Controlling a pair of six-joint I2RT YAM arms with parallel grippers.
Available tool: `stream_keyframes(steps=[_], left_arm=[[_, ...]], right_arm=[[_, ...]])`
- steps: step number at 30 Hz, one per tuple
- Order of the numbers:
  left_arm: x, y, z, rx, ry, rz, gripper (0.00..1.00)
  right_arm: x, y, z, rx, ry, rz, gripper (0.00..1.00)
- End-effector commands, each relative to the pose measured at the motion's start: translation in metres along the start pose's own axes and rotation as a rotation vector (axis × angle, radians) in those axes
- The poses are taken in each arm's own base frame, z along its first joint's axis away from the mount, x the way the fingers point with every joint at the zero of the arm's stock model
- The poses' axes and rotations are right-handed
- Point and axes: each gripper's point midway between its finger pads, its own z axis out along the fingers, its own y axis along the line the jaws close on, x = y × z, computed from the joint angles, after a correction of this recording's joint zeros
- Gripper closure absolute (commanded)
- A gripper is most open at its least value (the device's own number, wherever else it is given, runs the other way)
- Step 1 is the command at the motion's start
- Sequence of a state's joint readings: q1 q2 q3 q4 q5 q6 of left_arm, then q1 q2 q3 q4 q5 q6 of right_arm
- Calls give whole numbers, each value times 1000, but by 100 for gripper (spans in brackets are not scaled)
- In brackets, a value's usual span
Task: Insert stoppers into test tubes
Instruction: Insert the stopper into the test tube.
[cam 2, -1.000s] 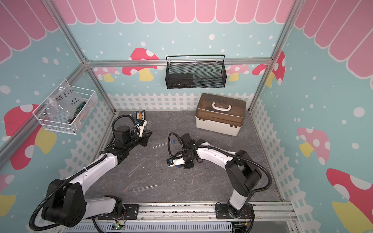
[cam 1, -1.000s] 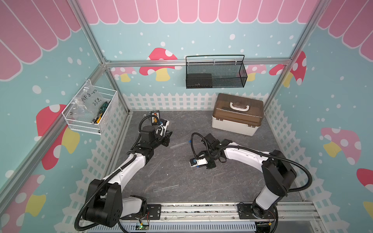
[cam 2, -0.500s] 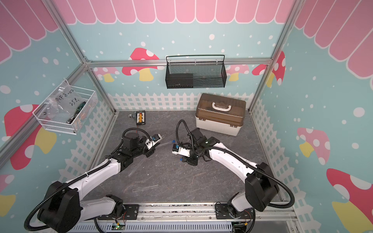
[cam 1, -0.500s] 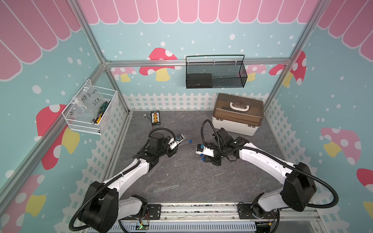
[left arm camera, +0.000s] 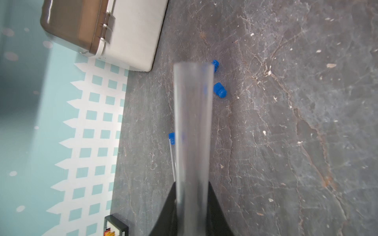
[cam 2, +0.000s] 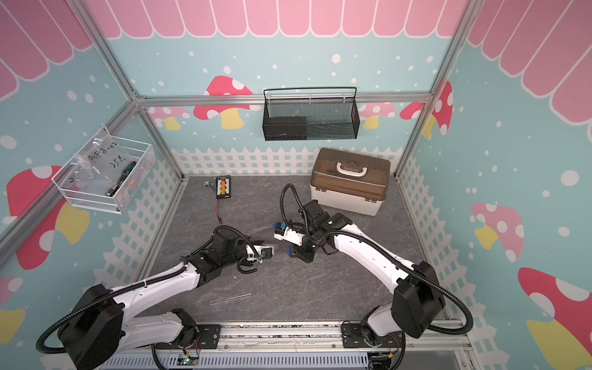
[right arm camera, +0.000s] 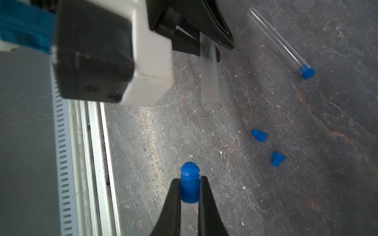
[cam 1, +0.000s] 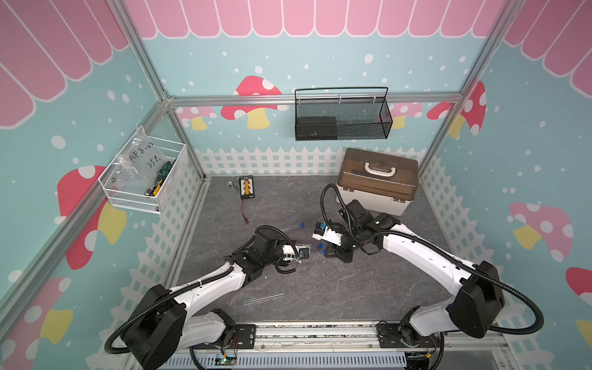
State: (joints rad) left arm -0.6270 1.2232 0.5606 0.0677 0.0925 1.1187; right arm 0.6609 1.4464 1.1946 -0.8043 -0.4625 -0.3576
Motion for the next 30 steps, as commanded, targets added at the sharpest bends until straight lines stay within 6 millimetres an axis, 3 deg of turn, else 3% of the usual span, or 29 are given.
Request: stream_keyframes(steps=[1,30], left_arm=[[-8,13,-3,-91,-8,125,100],[-23,5,-8,-116,-85,190,100]], right_arm=[[-8,6,-5,-33,-9,15,95],[-31,1,10,-61,-37,0,96]])
